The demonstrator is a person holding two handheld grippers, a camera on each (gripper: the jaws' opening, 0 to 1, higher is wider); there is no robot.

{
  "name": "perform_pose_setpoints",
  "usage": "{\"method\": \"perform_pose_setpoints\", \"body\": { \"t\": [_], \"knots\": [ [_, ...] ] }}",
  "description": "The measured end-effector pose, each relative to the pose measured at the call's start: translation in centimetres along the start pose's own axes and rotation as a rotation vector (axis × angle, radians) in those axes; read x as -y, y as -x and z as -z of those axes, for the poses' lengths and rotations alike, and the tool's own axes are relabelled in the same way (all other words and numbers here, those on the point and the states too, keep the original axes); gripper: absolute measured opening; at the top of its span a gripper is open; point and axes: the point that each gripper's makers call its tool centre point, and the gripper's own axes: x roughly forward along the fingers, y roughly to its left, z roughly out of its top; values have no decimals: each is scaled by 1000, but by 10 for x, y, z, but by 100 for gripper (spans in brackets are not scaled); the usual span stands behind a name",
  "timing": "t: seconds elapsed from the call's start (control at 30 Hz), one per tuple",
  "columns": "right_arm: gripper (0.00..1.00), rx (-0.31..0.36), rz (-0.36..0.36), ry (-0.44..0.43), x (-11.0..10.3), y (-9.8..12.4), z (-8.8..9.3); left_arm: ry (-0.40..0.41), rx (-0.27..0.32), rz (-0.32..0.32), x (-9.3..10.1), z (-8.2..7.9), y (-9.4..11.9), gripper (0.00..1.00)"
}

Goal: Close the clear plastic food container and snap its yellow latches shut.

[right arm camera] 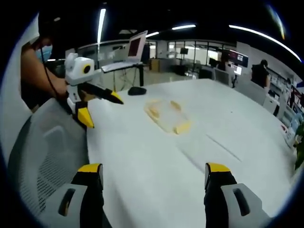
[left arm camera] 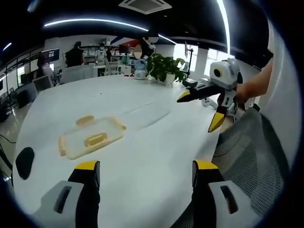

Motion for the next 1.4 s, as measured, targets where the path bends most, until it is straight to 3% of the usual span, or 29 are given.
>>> {"method": "perform_pose_setpoints", "body": {
  "t": [1.4],
  "knots": [
    [86,-33,-48,61,22,-45,-26,-48,-79,26,-44,9,-14,79]
  ]
}}
